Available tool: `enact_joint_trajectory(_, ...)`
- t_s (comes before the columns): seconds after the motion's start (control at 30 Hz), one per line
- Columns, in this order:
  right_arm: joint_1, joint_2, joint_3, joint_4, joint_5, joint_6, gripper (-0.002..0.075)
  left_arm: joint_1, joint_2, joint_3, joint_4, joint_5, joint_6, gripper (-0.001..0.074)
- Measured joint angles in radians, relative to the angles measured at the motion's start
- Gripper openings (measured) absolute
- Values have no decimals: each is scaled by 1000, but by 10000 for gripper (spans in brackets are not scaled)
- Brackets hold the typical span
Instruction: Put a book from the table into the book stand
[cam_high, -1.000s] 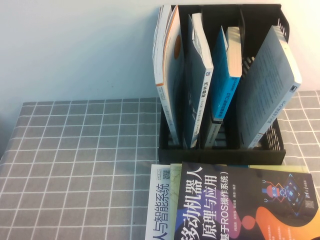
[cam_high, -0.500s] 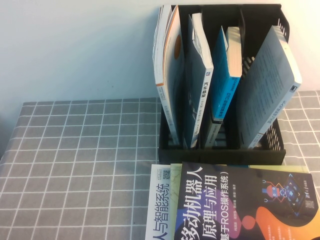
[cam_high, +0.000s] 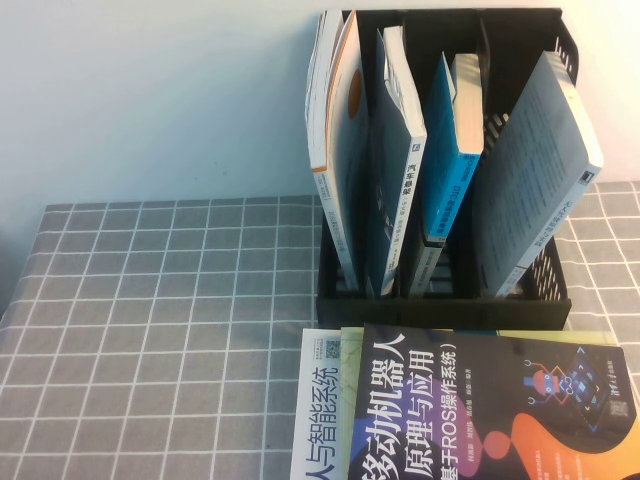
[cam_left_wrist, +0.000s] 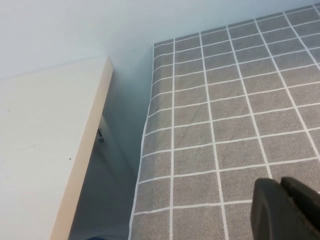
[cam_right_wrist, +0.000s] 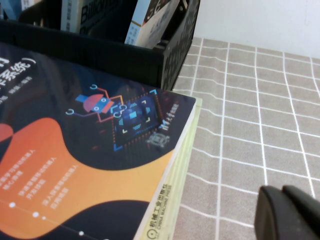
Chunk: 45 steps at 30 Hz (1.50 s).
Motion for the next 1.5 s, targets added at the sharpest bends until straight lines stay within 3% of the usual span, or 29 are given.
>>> enact_joint_trajectory(0.37, 0, 0, 0, 2, 0, 0, -3, -53, 0, 6, 32, -43, -93, 0)
enact_joint_trajectory(0.47, 0, 0, 0, 2, 0, 0, -3, -62, 0, 5, 77, -52, -255, -1)
enact_joint_trajectory(0.63, 0, 0, 0, 2, 0, 0, -3, -93, 0, 5, 107, -25, -680, -1)
enact_joint_trajectory(0.7, 0, 0, 0, 2, 0, 0, -3, -106, 0, 5, 120, -23, -747, -1)
enact_joint_trajectory(1.03, 0, 0, 0, 2, 0, 0, -3, -111, 0, 5, 144, -19, -544, -1)
enact_joint_trajectory(1.5, 0, 0, 0, 2, 0, 0, -3, -111, 0, 4, 148, -15, -530, -2)
